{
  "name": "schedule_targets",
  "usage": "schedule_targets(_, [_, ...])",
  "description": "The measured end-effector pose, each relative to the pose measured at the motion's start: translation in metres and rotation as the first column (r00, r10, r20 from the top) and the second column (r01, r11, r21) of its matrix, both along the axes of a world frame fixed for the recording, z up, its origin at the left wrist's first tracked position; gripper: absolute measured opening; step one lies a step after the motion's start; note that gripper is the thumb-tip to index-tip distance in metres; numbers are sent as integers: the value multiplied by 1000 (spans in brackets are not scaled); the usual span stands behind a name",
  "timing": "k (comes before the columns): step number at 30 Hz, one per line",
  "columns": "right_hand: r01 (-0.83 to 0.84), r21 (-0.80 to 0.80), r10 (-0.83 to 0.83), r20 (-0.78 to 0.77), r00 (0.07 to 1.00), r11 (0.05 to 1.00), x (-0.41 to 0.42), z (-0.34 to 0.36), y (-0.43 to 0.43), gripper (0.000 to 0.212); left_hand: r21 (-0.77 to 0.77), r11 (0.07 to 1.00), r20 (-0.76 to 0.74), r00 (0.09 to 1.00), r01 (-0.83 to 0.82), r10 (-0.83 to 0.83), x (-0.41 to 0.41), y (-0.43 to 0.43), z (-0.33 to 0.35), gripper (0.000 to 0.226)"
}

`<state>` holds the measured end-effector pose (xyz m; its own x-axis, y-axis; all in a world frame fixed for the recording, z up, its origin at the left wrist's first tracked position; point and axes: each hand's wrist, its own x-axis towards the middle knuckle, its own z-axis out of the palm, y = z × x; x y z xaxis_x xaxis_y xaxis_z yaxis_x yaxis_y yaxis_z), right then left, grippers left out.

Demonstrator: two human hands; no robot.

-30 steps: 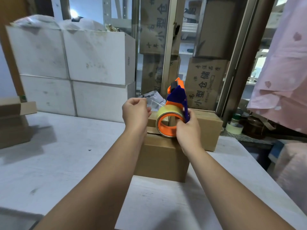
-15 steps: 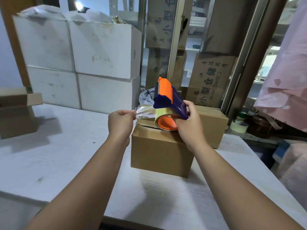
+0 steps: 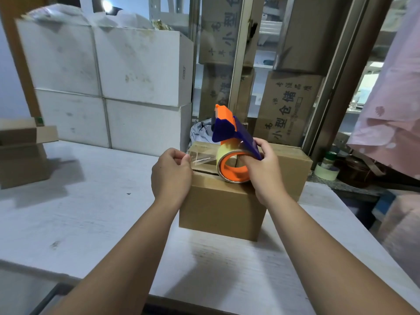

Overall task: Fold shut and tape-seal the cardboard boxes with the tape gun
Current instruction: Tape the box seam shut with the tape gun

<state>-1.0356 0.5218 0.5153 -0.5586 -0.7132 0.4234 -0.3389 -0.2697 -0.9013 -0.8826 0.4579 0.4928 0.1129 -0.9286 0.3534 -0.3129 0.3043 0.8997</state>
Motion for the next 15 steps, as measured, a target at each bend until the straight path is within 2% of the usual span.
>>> schedule_targets(5, [-9,45,11,-39,999,999,1,-1,-2,33,3,1000,-46,999,4,-4,2,-2,-3,15])
schedule_targets(10, [8,62,-2,-101,995,998,2,0,-2,27,-56,998,-76,997,-10,6,-1,-2,-6,14])
schedule_targets(15, [19,152,10,-187,982,988,-3,-1,-6,39,-44,999,-110,994,-16,11,0,-2,-9,15])
